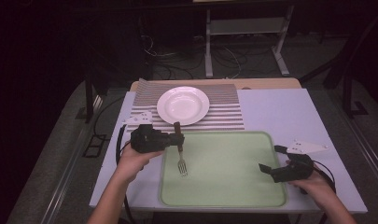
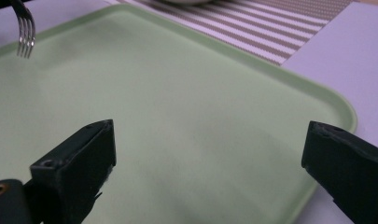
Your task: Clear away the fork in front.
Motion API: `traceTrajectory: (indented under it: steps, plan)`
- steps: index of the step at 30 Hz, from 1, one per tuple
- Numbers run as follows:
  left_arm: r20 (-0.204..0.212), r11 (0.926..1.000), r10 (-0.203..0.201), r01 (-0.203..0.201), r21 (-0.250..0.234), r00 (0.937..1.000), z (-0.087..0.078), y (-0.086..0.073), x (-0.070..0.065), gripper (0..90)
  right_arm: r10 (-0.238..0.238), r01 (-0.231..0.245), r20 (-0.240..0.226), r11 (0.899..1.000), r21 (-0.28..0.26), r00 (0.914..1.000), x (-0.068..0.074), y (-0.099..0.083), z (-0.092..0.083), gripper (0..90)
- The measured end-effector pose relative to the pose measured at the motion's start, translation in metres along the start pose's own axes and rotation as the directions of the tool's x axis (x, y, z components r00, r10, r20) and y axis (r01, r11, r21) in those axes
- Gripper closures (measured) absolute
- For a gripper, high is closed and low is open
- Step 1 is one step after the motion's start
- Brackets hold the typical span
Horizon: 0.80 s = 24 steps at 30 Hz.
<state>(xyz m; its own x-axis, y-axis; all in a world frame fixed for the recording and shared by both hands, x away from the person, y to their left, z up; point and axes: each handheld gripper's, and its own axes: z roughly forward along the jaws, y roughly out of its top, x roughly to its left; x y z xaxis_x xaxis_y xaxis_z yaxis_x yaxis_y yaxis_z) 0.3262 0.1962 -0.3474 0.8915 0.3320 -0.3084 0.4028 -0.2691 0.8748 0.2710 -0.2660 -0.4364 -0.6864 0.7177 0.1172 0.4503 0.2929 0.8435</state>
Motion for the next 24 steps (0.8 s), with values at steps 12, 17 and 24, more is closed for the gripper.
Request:
traceTrajectory:
  steps: [12, 17, 24]
  plan:
    - [0.041, 0.9976, -0.051, 0.049, 0.050, 0.9979, -0.014, -0.022, -0.005, 79.9, -0.001, 0.001, 0.008, 1.000, 0.002, 1.0000, -0.001, -0.002, 0.000, 3.0]
    - [0.033, 0.9974, -0.055, 0.053, 0.048, 0.9979, -0.011, -0.026, 0.000, 79.5, -0.002, 0.002, 0.015, 1.000, -0.002, 0.9999, -0.002, -0.002, -0.001, 3.1]
    - [-0.049, 0.9987, -0.037, 0.038, 0.035, 0.9981, -0.009, -0.033, 0.007, 75.7, -0.005, 0.006, 0.025, 1.000, -0.008, 0.9997, -0.004, -0.001, -0.002, 3.1]
